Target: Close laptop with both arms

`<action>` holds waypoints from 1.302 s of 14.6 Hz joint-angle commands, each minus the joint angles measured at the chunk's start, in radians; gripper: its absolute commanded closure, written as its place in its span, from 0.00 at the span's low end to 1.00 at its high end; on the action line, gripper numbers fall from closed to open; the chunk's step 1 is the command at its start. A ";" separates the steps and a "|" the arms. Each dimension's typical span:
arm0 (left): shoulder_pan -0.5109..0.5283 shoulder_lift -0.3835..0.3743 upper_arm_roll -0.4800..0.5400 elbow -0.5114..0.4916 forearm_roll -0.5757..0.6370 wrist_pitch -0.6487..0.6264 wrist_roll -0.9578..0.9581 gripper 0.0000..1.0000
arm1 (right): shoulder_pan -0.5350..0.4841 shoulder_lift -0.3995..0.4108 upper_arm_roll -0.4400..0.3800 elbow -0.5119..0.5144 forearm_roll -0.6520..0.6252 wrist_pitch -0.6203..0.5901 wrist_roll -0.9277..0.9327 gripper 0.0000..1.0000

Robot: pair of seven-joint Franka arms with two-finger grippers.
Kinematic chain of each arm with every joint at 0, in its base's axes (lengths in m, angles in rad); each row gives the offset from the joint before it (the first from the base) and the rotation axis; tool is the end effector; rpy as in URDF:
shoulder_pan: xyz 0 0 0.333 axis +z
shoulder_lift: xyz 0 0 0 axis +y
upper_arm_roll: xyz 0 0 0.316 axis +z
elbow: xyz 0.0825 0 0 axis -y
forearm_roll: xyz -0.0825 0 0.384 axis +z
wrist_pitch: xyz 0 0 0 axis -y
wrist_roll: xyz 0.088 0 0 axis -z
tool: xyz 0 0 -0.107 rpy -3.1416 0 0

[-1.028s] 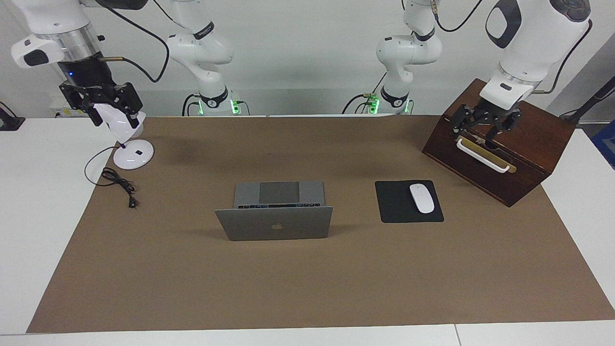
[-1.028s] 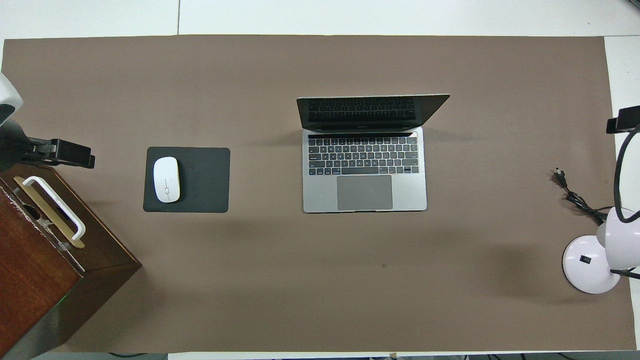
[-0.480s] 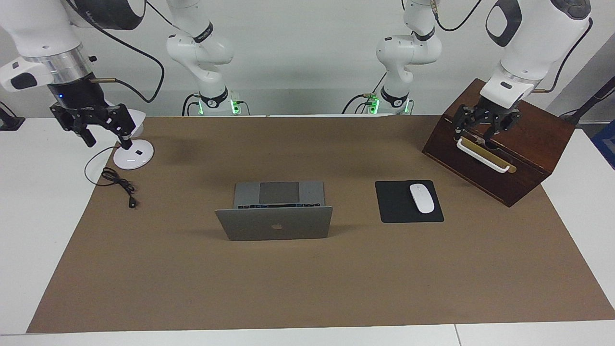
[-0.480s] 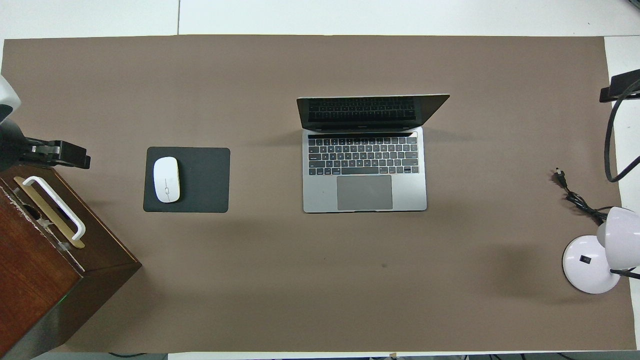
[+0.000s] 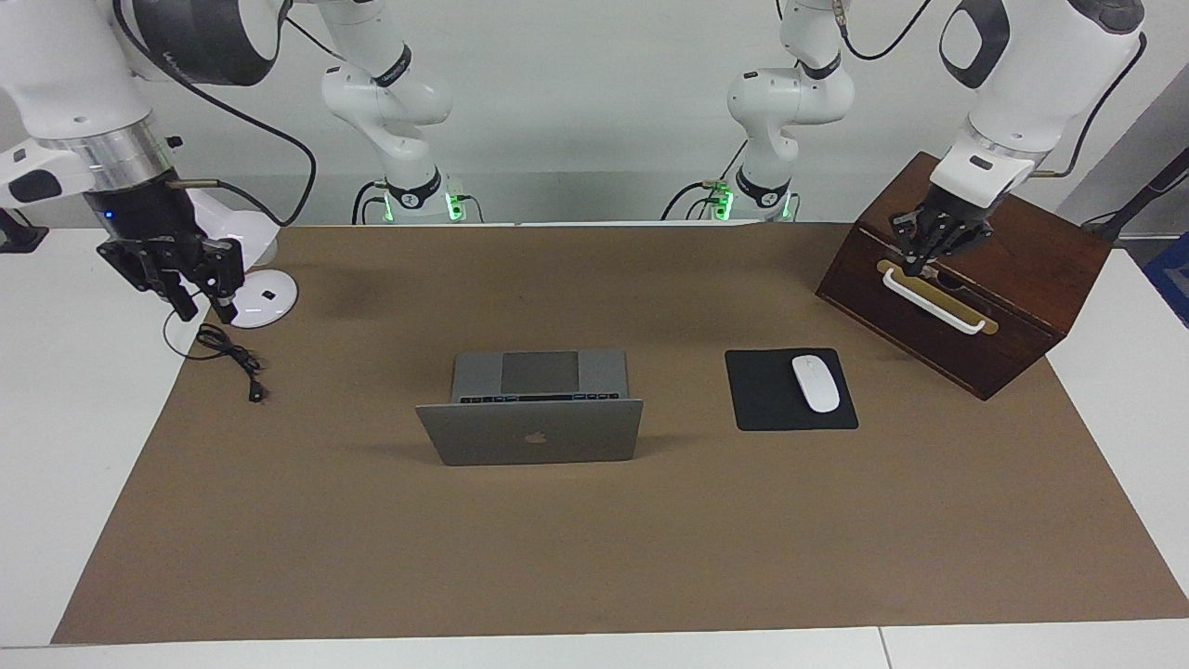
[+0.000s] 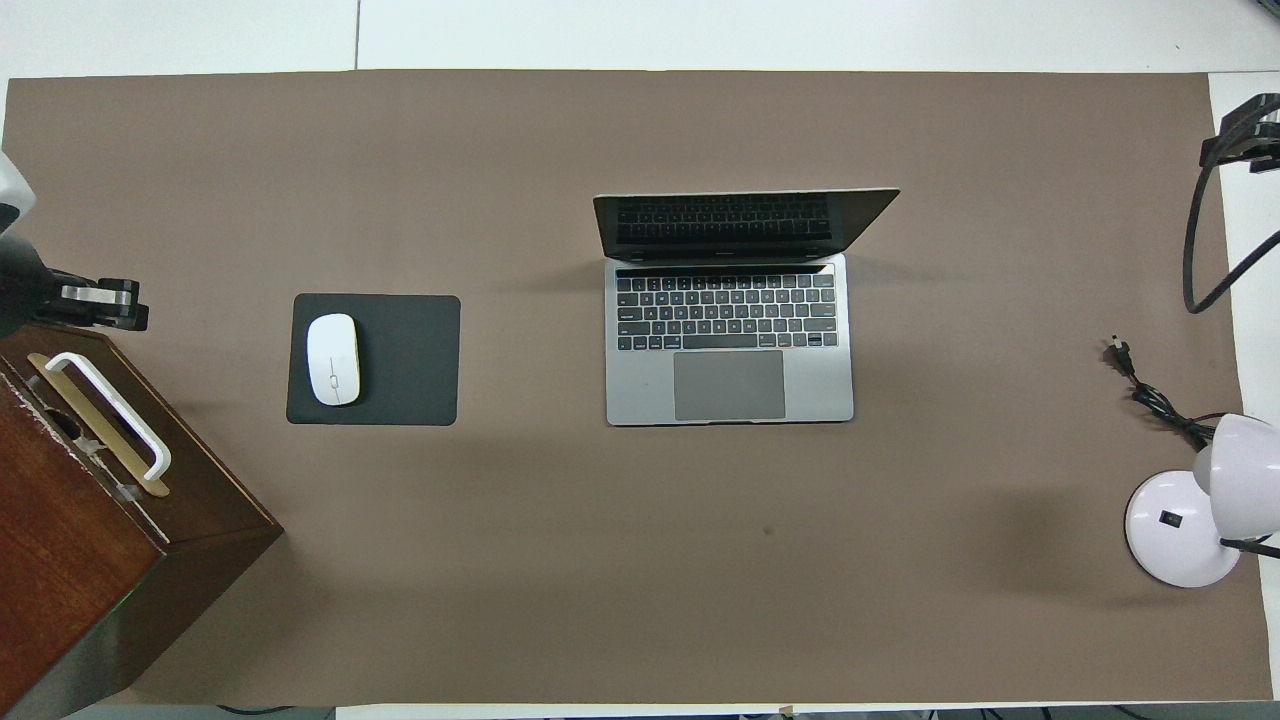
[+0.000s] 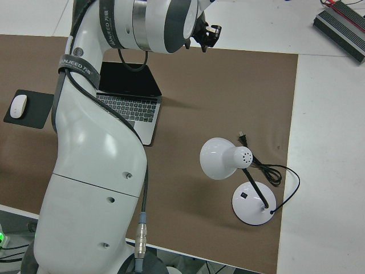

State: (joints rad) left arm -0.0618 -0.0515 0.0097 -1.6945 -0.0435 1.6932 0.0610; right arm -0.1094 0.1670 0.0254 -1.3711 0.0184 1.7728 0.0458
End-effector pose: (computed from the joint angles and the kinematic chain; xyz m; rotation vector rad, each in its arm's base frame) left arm 0.5474 -0.0326 0.6051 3.0924 -0.1685 0.0780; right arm 0.6232 -0.0524 0.6423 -3.0953 0.2049 -0.3664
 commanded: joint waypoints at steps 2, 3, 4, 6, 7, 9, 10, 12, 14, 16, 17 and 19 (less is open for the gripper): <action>-0.012 -0.005 -0.004 -0.017 -0.049 0.127 -0.001 1.00 | 0.040 0.060 0.010 0.038 -0.041 0.089 -0.020 1.00; -0.038 -0.004 -0.005 -0.020 -0.049 0.158 0.003 1.00 | 0.051 0.077 0.011 0.049 -0.043 0.109 -0.014 1.00; -0.085 -0.005 -0.005 -0.037 -0.049 0.190 0.003 1.00 | 0.069 0.098 0.011 0.069 -0.043 0.122 0.006 1.00; -0.127 -0.022 -0.011 -0.106 -0.064 0.277 0.000 1.00 | 0.114 0.143 0.013 0.101 -0.037 0.149 0.115 1.00; -0.157 -0.042 -0.008 -0.147 -0.097 0.340 0.000 1.00 | 0.144 0.167 0.013 0.115 -0.037 0.167 0.159 1.00; -0.217 -0.092 -0.008 -0.288 -0.147 0.524 0.002 1.00 | 0.181 0.222 0.008 0.164 -0.044 0.177 0.192 1.00; -0.258 -0.122 -0.008 -0.376 -0.154 0.649 -0.001 1.00 | 0.204 0.248 0.007 0.193 -0.048 0.177 0.198 1.00; -0.334 -0.169 -0.008 -0.526 -0.154 0.874 -0.009 1.00 | 0.249 0.295 0.005 0.231 -0.099 0.178 0.264 1.00; -0.389 -0.171 -0.008 -0.580 -0.154 0.966 -0.006 1.00 | 0.298 0.331 0.004 0.248 -0.123 0.198 0.325 1.00; -0.444 -0.156 -0.008 -0.622 -0.154 1.077 -0.004 1.00 | 0.335 0.347 0.004 0.248 -0.133 0.204 0.371 1.00; -0.475 -0.140 -0.008 -0.657 -0.154 1.155 -0.003 1.00 | 0.356 0.355 0.004 0.248 -0.150 0.200 0.403 1.00; -0.521 -0.084 -0.008 -0.700 -0.154 1.305 -0.003 1.00 | 0.375 0.355 0.008 0.245 -0.156 0.185 0.425 1.00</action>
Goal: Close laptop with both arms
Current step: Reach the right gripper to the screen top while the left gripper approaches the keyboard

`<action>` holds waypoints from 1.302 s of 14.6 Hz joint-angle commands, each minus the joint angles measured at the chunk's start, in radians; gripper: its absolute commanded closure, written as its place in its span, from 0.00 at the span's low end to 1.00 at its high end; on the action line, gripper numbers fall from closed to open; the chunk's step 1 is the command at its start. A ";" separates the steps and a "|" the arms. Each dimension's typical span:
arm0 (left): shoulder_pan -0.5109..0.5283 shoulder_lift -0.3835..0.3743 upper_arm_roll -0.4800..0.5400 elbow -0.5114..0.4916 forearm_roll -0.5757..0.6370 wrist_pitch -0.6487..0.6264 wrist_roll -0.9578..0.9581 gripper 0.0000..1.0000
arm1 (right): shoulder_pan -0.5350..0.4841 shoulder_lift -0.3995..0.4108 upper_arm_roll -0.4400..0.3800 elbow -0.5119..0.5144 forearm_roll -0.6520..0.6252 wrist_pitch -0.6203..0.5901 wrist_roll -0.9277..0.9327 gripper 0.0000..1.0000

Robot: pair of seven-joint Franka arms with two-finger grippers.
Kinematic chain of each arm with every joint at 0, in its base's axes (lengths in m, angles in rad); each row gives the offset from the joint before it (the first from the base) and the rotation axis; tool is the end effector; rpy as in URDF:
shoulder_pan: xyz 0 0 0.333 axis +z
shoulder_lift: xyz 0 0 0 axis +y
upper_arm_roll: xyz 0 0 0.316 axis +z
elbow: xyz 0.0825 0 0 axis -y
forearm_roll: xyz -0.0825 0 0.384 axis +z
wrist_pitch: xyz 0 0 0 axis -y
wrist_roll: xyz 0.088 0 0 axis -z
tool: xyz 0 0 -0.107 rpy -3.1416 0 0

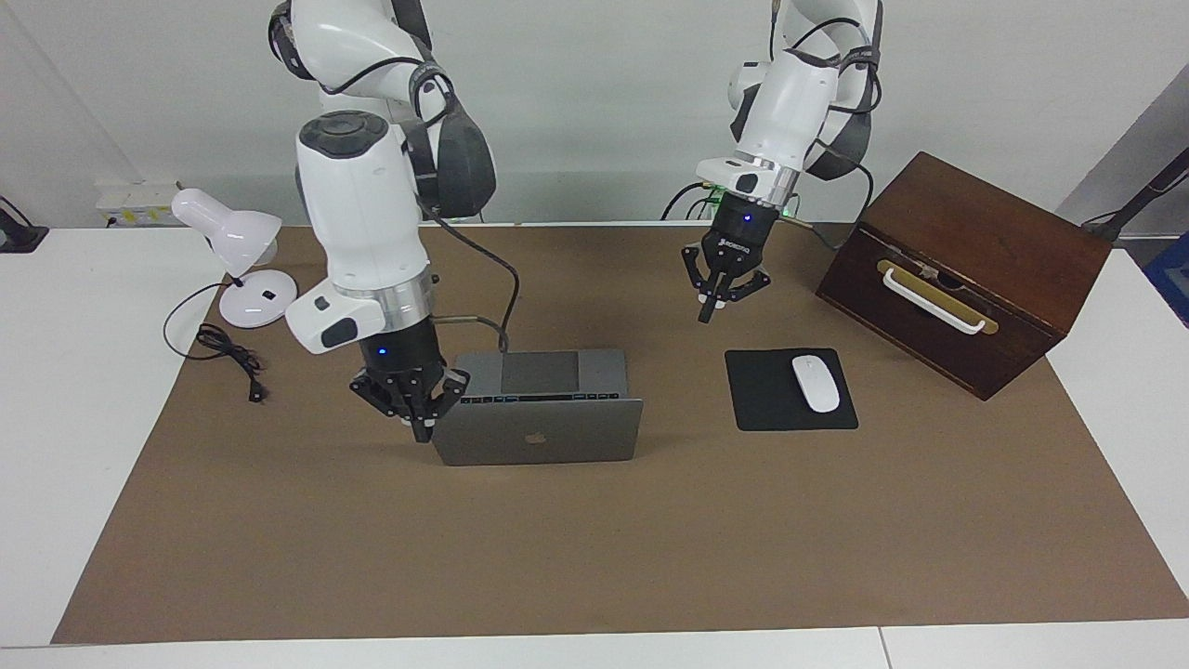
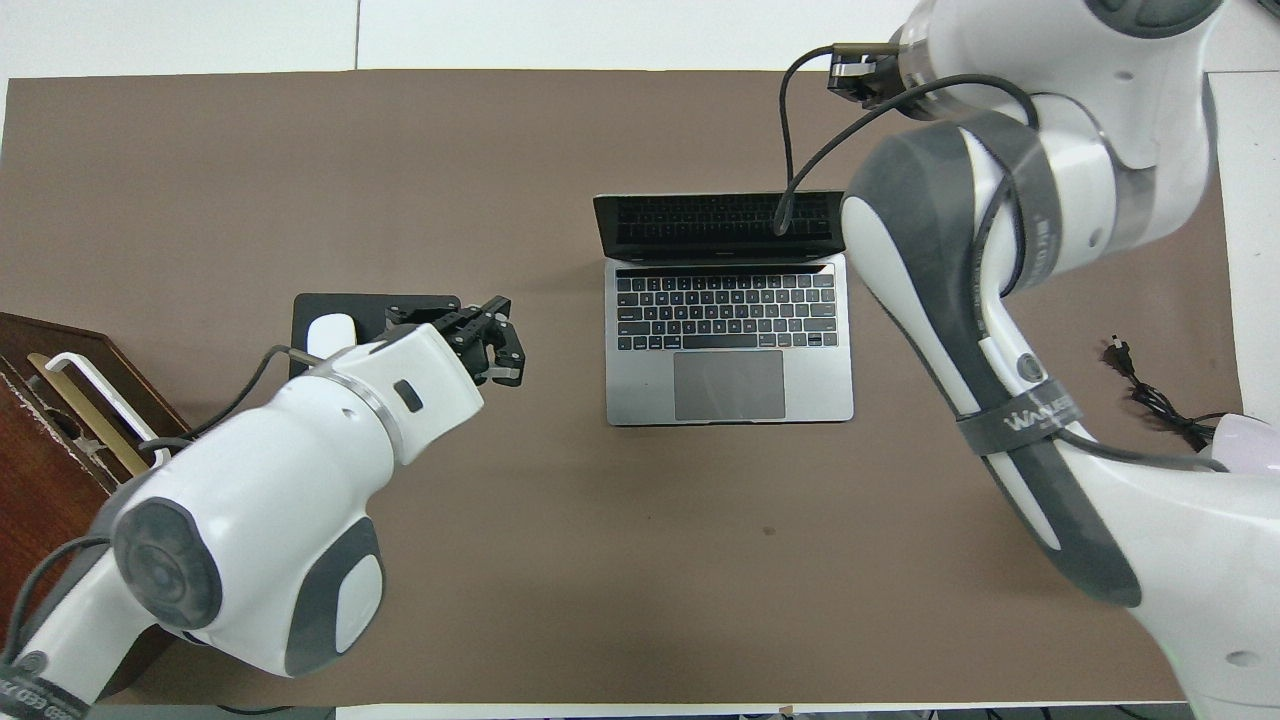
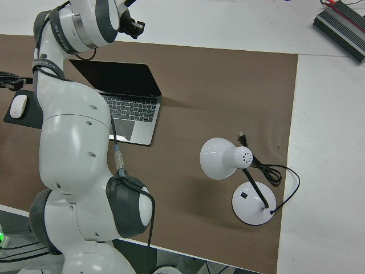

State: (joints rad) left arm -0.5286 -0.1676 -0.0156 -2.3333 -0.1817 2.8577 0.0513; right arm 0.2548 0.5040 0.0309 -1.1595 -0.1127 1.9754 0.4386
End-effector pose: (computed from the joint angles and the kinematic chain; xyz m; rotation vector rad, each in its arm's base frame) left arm 0.4570 -0.2654 0.4845 2.6601 -0.5949 0.9133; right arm 0.7054 0.1936 0.5421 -3.0727 0.2016 -0.5054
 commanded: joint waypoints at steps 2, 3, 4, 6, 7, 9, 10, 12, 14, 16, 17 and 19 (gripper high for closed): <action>-0.106 0.106 0.017 -0.063 -0.016 0.239 0.008 1.00 | 0.030 0.013 0.006 0.027 -0.022 -0.041 0.035 1.00; -0.114 0.126 0.017 -0.063 -0.016 0.261 0.008 1.00 | 0.053 0.014 0.006 0.024 -0.022 -0.041 0.046 1.00; -0.120 0.151 0.017 -0.061 -0.016 0.291 0.010 1.00 | 0.057 0.014 0.006 0.014 -0.025 -0.040 0.060 1.00; -0.142 0.198 0.019 -0.061 -0.015 0.354 0.016 1.00 | 0.058 0.013 0.006 -0.002 -0.024 -0.040 0.068 1.00; -0.148 0.207 0.019 -0.061 -0.015 0.356 0.024 1.00 | 0.058 0.013 0.006 -0.015 -0.019 -0.037 0.069 1.00; -0.149 0.215 0.017 -0.061 -0.013 0.354 0.054 1.00 | 0.054 0.007 0.007 -0.057 -0.013 -0.018 0.069 1.00; -0.149 0.235 0.017 -0.061 -0.013 0.359 0.061 1.00 | 0.054 0.008 0.007 -0.063 -0.012 -0.012 0.069 1.00; -0.169 0.284 0.017 -0.058 -0.013 0.406 0.061 1.00 | 0.052 0.008 0.009 -0.072 -0.010 -0.012 0.069 1.00; -0.177 0.315 0.017 -0.060 -0.013 0.442 0.061 1.00 | 0.050 -0.002 0.011 -0.097 -0.005 -0.017 0.066 1.00; -0.183 0.344 0.017 -0.058 -0.013 0.465 0.062 1.00 | 0.050 -0.021 0.011 -0.124 -0.005 -0.030 0.066 1.00; -0.188 0.364 0.017 -0.058 -0.013 0.479 0.062 1.00 | 0.050 -0.024 0.011 -0.134 -0.002 -0.032 0.066 1.00; -0.188 0.390 0.017 -0.058 -0.012 0.508 0.062 1.00 | 0.050 -0.032 0.011 -0.147 0.022 -0.030 0.066 1.00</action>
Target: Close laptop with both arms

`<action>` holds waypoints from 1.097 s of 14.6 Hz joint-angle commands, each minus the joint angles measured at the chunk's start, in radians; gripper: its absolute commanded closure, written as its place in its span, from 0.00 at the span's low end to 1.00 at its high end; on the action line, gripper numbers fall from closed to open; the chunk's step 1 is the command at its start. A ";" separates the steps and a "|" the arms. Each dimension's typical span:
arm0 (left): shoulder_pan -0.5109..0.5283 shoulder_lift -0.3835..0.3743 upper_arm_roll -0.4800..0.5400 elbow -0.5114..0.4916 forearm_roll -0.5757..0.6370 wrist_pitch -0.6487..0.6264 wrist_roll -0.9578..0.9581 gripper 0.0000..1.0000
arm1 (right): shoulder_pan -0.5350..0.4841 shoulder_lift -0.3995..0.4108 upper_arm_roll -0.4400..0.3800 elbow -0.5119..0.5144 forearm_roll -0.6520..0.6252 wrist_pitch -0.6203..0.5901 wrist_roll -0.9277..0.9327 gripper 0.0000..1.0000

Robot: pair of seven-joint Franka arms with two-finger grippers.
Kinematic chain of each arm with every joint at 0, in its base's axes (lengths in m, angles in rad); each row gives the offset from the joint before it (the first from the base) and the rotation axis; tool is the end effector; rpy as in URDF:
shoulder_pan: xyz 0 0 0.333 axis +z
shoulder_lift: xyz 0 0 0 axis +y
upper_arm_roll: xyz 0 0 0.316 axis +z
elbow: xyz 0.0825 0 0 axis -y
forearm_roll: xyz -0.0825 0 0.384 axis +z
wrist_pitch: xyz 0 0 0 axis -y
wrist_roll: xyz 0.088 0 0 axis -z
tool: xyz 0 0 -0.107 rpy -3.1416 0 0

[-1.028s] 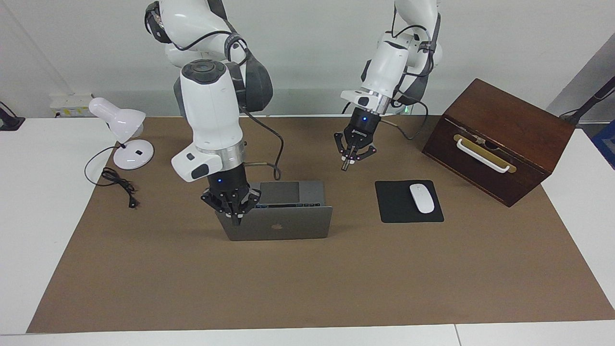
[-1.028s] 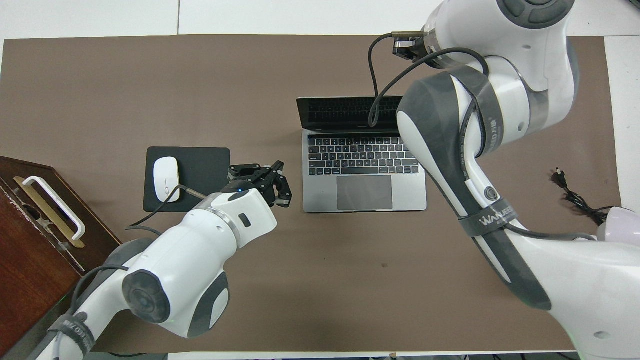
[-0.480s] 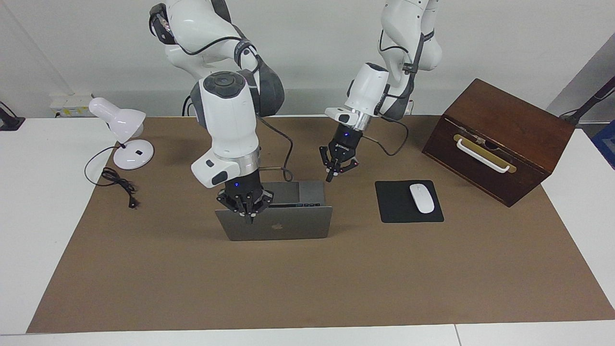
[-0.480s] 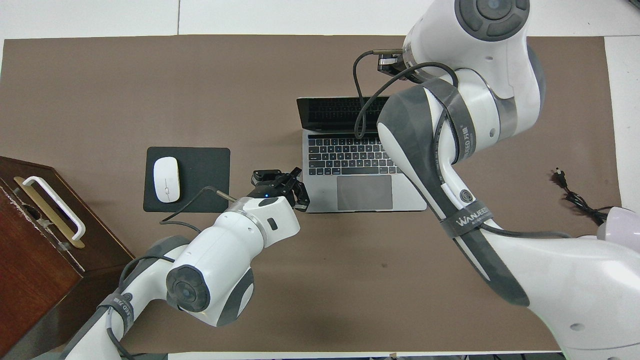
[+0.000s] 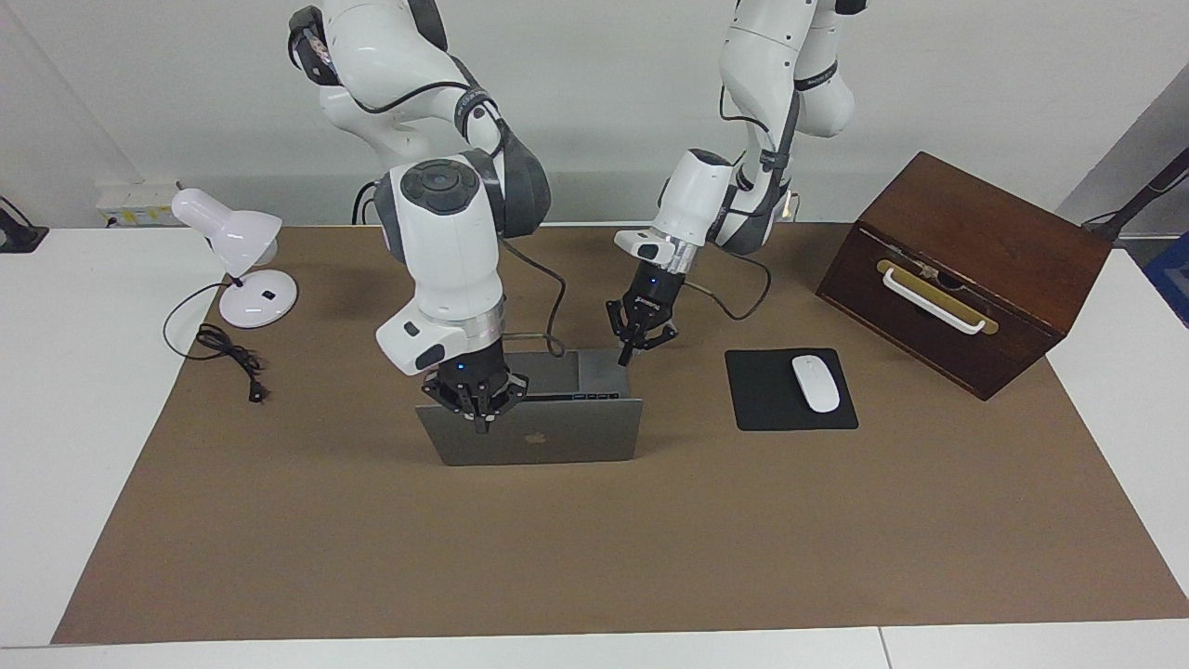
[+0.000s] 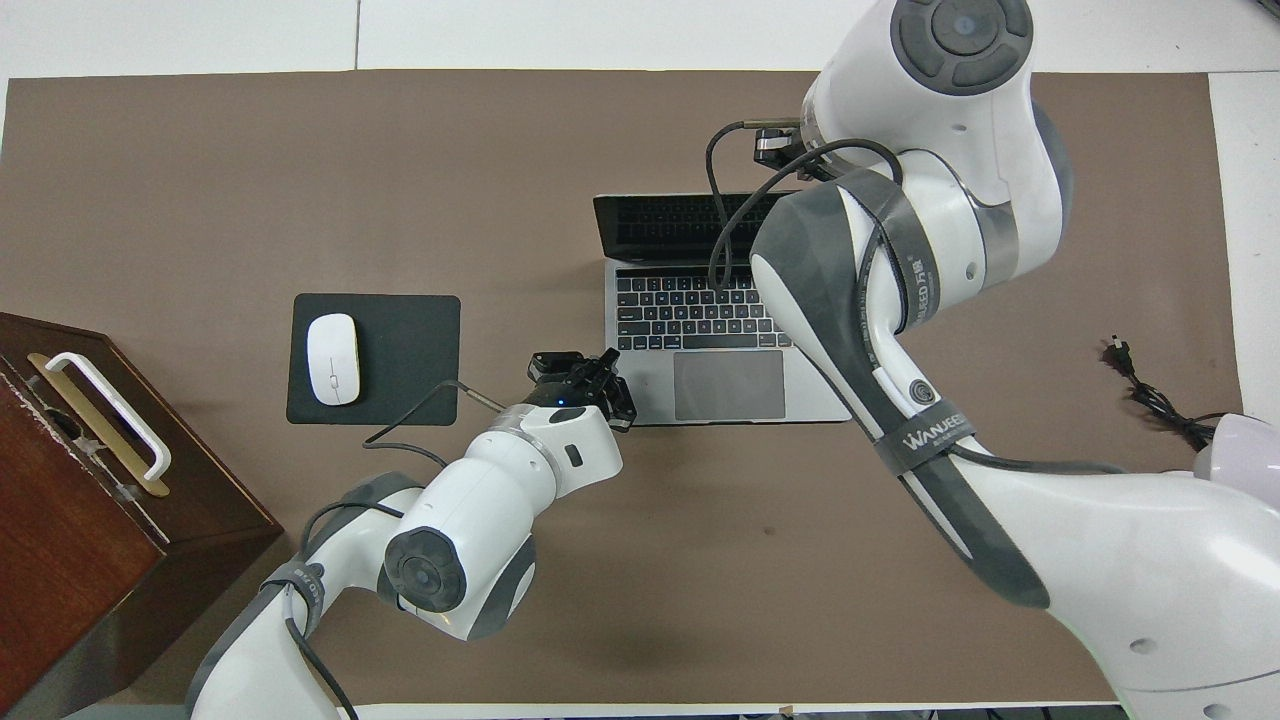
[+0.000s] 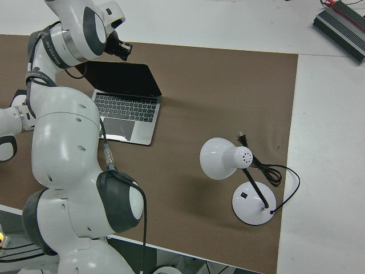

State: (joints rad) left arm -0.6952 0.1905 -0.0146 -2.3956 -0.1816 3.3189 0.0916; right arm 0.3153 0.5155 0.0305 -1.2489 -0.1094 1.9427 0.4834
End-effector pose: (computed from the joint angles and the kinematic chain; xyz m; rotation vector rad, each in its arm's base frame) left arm 0.4289 -0.3432 0.3233 2.5950 -0.8157 0.9733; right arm 0.6871 0.2342 0.4851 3.1101 -0.1747 0.3121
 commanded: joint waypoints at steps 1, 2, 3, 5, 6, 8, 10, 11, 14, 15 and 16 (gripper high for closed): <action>-0.024 0.039 0.016 0.004 -0.012 0.050 0.023 1.00 | -0.010 -0.043 0.011 -0.060 0.030 0.002 0.021 1.00; -0.035 0.044 0.016 0.004 -0.012 0.050 0.028 1.00 | -0.010 -0.045 0.011 -0.063 0.031 0.001 0.021 1.00; -0.037 0.056 0.018 0.004 -0.012 0.053 0.030 1.00 | -0.010 -0.045 0.011 -0.063 0.031 0.001 0.021 1.00; -0.040 0.085 0.016 0.001 -0.012 0.097 0.030 1.00 | -0.010 -0.045 0.011 -0.063 0.033 0.002 0.023 1.00; -0.041 0.098 0.016 0.001 -0.012 0.114 0.030 1.00 | -0.012 -0.045 0.011 -0.063 0.033 0.002 0.023 1.00; -0.058 0.101 0.018 -0.004 -0.012 0.119 0.030 1.00 | -0.012 -0.045 0.011 -0.063 0.048 0.012 0.024 1.00; -0.060 0.101 0.018 -0.022 -0.012 0.129 0.039 1.00 | -0.018 -0.043 0.011 -0.063 0.053 0.016 0.023 1.00; -0.060 0.101 0.018 -0.036 -0.012 0.151 0.048 1.00 | -0.016 -0.043 0.011 -0.063 0.053 0.015 0.023 1.00; -0.063 0.099 0.018 -0.076 -0.012 0.182 0.057 1.00 | -0.018 -0.043 0.011 -0.063 0.065 0.006 0.023 1.00; -0.063 0.098 0.018 -0.077 -0.012 0.182 0.059 1.00 | -0.016 -0.045 0.011 -0.063 0.088 0.001 0.023 1.00; -0.063 0.098 0.018 -0.077 -0.012 0.182 0.059 1.00 | -0.016 -0.045 0.011 -0.063 0.097 -0.001 0.024 1.00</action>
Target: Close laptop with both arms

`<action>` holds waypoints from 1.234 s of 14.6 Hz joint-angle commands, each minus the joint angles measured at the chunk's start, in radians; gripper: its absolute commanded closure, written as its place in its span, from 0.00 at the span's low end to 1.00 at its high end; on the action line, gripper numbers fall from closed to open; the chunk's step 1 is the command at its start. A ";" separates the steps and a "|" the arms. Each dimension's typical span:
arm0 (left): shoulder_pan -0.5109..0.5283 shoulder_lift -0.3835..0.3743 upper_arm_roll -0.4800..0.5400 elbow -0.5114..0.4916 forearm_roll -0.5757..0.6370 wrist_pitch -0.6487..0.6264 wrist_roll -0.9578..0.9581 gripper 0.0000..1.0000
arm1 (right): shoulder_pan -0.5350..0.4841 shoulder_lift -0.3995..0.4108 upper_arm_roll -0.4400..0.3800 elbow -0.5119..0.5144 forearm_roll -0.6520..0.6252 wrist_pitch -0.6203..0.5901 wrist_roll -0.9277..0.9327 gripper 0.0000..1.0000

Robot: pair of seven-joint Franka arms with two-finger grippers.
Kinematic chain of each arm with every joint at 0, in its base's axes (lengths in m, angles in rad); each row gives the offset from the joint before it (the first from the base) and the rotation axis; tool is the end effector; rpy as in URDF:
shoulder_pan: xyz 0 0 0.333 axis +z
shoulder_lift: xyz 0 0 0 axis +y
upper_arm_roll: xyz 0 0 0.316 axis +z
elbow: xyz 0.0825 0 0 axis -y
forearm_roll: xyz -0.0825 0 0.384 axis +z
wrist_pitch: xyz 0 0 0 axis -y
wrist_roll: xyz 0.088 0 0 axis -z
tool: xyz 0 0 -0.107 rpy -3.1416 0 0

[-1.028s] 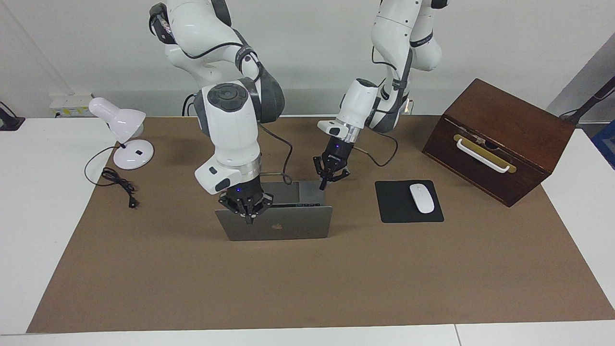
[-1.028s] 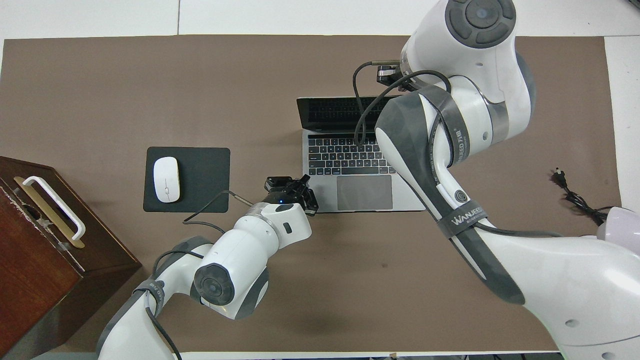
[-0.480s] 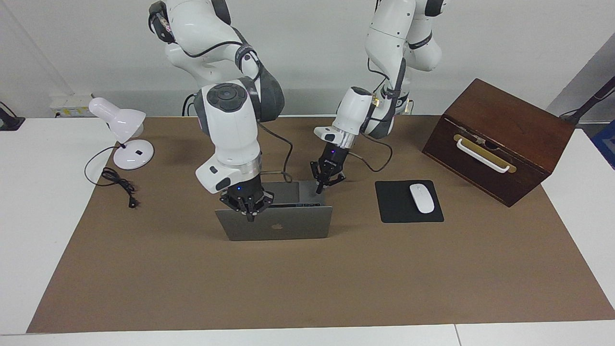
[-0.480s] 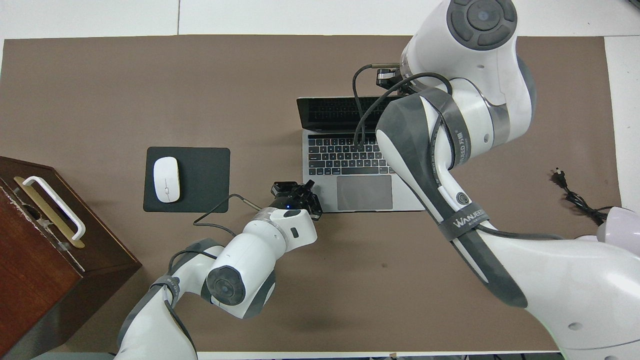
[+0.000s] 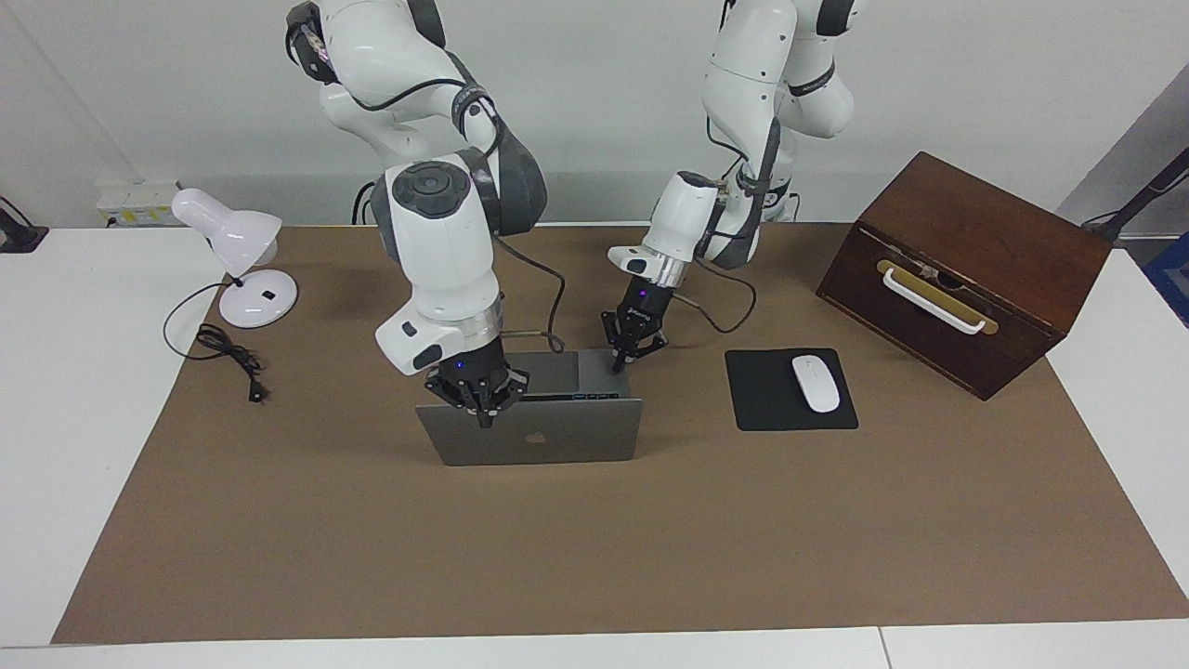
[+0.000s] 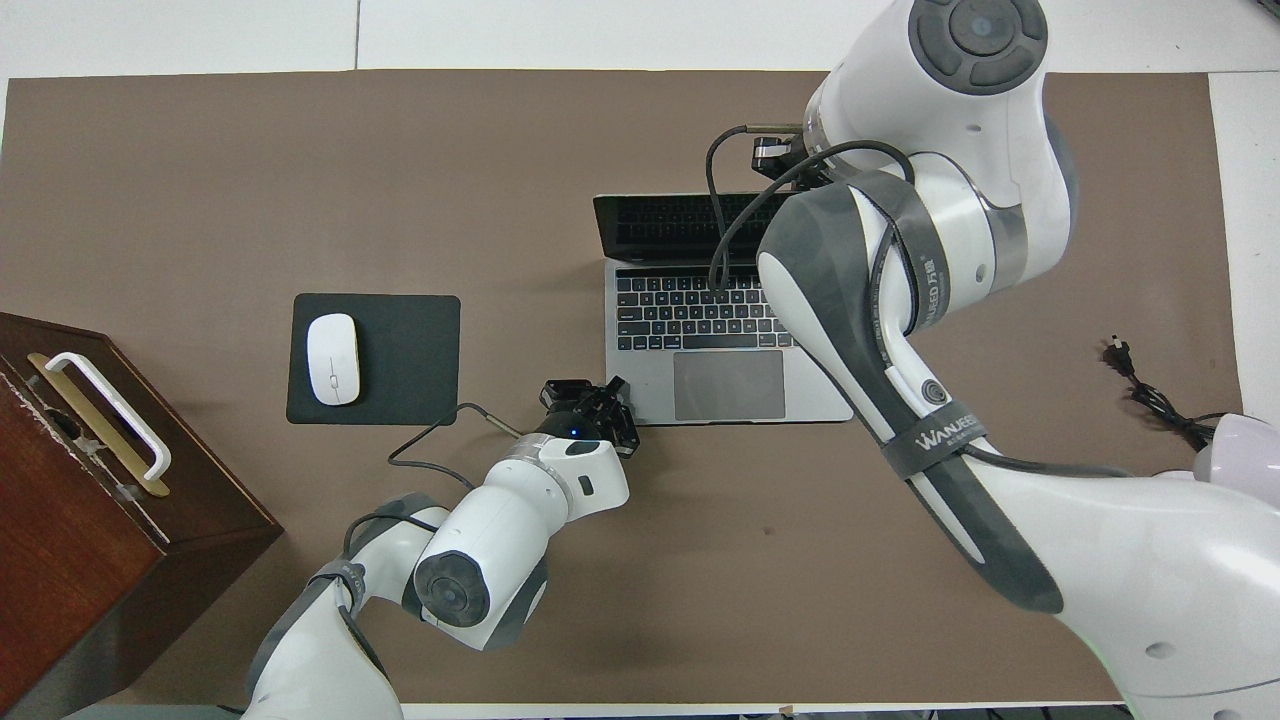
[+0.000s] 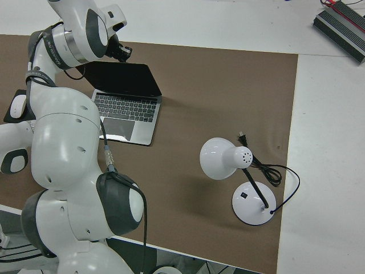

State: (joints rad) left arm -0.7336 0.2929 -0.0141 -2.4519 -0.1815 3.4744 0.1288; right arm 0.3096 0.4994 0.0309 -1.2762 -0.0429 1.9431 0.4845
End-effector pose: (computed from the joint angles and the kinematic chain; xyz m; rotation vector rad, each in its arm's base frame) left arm 0.4030 -0.3446 0.2675 2.5861 -0.9152 0.9884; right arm 0.6823 0.2334 0.4829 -3.0812 0.2110 -0.2544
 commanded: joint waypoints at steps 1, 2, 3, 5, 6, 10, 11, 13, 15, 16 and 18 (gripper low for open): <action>-0.024 -0.004 0.017 -0.021 -0.012 0.026 0.021 1.00 | -0.013 -0.028 0.011 -0.037 0.037 -0.004 0.022 1.00; -0.024 -0.004 0.017 -0.022 -0.012 0.026 0.023 1.00 | -0.017 -0.028 0.011 -0.037 0.060 -0.016 0.022 1.00; -0.026 -0.004 0.017 -0.028 -0.012 0.026 0.025 1.00 | -0.017 -0.030 0.011 -0.037 0.086 -0.033 0.022 1.00; -0.038 -0.003 0.017 -0.030 -0.012 0.028 0.026 1.00 | -0.017 -0.033 0.011 -0.037 0.113 -0.067 0.022 1.00; -0.038 -0.003 0.017 -0.030 -0.012 0.028 0.026 1.00 | -0.017 -0.039 0.011 -0.049 0.120 -0.070 0.023 1.00; -0.040 -0.003 0.017 -0.053 -0.012 0.028 0.031 1.00 | -0.033 -0.076 0.011 -0.133 0.202 -0.066 0.020 1.00; -0.040 -0.003 0.017 -0.055 -0.012 0.028 0.031 1.00 | -0.038 -0.082 0.011 -0.147 0.231 -0.069 0.016 1.00; -0.040 -0.001 0.017 -0.065 -0.012 0.028 0.031 1.00 | -0.047 -0.108 0.011 -0.210 0.285 -0.064 0.005 1.00; -0.044 -0.001 0.017 -0.071 -0.012 0.028 0.031 1.00 | -0.046 -0.130 0.011 -0.265 0.288 -0.070 0.000 1.00; -0.046 -0.001 0.017 -0.073 -0.012 0.028 0.031 1.00 | -0.041 -0.140 0.011 -0.294 0.287 -0.064 0.002 1.00; -0.046 0.000 0.017 -0.076 -0.012 0.028 0.031 1.00 | -0.038 -0.154 0.011 -0.336 0.288 -0.055 0.002 1.00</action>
State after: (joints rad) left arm -0.7516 0.2911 -0.0104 -2.4714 -0.1815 3.5038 0.1451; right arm 0.2784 0.4004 0.0322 -1.5160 0.2209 1.8764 0.4852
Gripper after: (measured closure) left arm 0.991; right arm 0.991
